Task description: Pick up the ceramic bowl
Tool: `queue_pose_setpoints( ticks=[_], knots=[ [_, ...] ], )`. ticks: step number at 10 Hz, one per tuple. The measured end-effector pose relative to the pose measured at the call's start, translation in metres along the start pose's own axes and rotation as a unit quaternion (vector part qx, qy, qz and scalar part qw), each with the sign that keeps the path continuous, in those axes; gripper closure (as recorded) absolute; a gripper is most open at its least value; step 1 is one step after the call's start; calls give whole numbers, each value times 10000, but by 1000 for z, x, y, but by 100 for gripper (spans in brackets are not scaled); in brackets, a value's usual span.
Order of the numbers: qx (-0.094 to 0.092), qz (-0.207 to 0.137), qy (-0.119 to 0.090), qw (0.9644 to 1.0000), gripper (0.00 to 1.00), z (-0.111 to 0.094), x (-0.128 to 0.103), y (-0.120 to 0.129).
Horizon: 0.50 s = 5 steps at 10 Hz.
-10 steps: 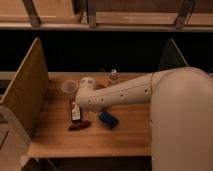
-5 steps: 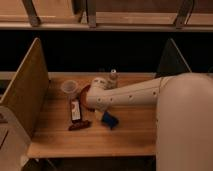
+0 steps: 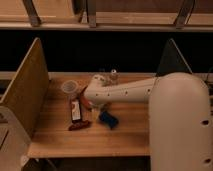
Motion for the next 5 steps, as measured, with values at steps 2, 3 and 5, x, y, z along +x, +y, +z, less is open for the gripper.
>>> queue_pose_setpoints(
  ticks=[2, 3, 5],
  knots=[
    [-5, 0, -2, 10000, 24, 0, 0, 0],
    [-12, 10, -11, 10000, 24, 1, 0, 0],
    [-116, 11, -139, 9998, 24, 13, -5, 0]
  ],
)
